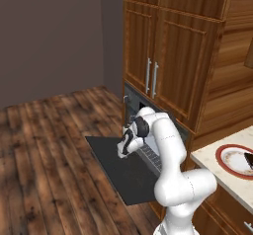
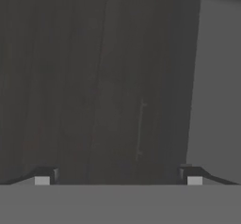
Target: Take the baked cake out of the oven and place it on the plate for cooling. Then close the oven door.
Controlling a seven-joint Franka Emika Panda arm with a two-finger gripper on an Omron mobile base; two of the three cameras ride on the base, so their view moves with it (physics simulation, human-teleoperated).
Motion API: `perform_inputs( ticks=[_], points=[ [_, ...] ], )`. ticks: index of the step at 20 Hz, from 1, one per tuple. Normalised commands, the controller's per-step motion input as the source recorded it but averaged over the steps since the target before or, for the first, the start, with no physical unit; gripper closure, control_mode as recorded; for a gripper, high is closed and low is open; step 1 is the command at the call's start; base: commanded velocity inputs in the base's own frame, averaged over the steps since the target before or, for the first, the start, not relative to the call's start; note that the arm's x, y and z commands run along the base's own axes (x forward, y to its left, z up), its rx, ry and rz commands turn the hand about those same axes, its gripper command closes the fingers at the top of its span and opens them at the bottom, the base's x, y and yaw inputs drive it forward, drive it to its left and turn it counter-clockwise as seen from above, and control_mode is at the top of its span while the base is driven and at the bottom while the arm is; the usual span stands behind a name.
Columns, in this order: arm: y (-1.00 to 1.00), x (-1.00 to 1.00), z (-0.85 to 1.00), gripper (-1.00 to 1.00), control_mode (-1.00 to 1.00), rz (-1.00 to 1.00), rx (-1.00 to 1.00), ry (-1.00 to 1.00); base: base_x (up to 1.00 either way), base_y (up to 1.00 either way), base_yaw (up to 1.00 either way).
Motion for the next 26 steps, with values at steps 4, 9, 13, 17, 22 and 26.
perform_inputs(
  ticks=[4,9,13,17,22,26],
  points=[
    [-0.41,0.39,-0.26,-1.00,-1.00,0.00,0.00,0.01,0.00,0.00,0.00],
    [-0.36,0.30,-0.23,-1.00,-1.00,0.00,0.00,0.00,0.00,0.00,0.00],
    [-0.07,0.00,-0.06,-1.00,-1.00,0.00,0.00,0.00,0.00,0.00,0.00],
    [0.25,-0.56,0.00,-1.00,-1.00,0.00,0.04,0.00,0.00,0.00,0.00],
    [0.67,-0.86,0.03,-1.00,-1.00,0.01,0.06,0.00,0.00,0.00,0.00],
    [0.83,-0.87,0.13,-1.00,-1.00,0.02,0.04,0.00,0.00,0.00,0.00]
  ],
)
